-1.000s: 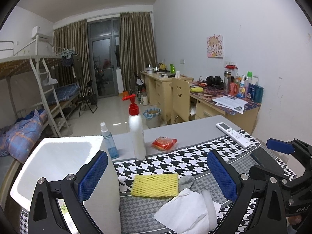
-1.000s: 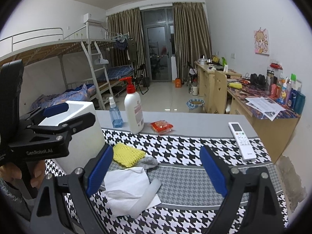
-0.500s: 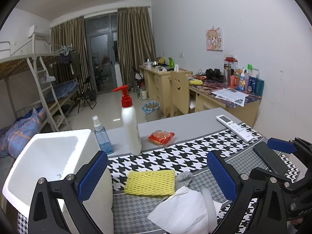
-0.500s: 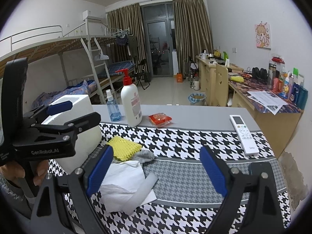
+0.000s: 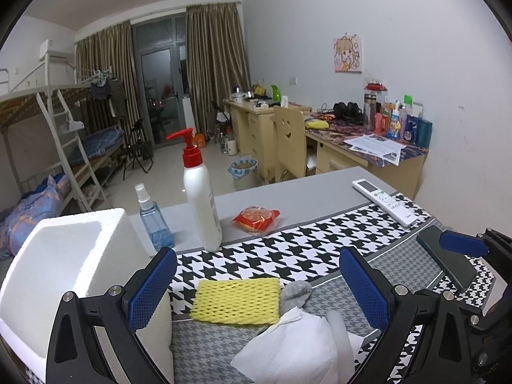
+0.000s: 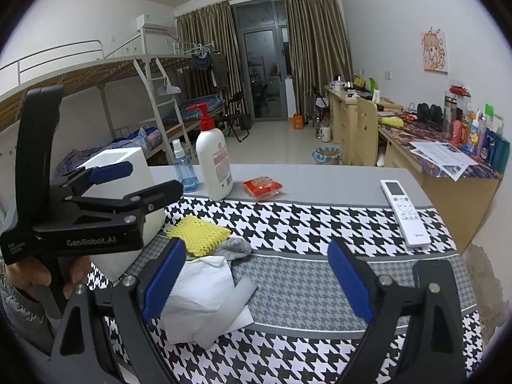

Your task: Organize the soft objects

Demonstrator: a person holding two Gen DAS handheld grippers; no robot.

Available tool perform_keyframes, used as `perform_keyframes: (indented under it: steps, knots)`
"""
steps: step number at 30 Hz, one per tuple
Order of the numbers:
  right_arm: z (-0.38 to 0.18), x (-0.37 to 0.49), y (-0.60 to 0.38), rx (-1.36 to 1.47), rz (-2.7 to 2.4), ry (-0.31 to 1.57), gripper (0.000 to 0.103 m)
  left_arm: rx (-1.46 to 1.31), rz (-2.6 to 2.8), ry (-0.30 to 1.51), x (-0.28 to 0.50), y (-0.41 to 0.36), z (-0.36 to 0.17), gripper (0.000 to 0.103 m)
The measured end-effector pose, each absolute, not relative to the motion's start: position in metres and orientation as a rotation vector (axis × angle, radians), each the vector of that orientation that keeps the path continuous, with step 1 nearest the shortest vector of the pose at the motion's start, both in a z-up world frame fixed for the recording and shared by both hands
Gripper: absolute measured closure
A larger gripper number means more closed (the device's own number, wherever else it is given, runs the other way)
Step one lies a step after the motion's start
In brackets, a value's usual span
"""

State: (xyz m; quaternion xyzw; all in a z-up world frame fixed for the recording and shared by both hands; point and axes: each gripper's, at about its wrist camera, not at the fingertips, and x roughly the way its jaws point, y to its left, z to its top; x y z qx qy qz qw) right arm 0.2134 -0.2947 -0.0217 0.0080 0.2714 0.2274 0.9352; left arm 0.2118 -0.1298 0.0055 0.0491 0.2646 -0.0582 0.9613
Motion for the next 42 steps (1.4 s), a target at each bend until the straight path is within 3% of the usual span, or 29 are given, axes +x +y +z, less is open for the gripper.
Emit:
perform_keyframes:
  steps: [12, 25, 42]
  knots:
    - [-0.029, 0.221, -0.293, 0.003, 0.474, 0.586, 0.01, 0.099, -0.103, 0.608, 0.232, -0.133, -0.017, 0.006]
    - [-0.049, 0.233, -0.283, -0.004, 0.519, 0.659, 0.01, 0.086, -0.079, 0.694, 0.249, -0.128, -0.044, 0.021]
    - [-0.066, 0.246, -0.271, -0.02, 0.548, 0.725, 0.01, 0.059, -0.059, 0.777, 0.262, -0.115, -0.074, 0.023]
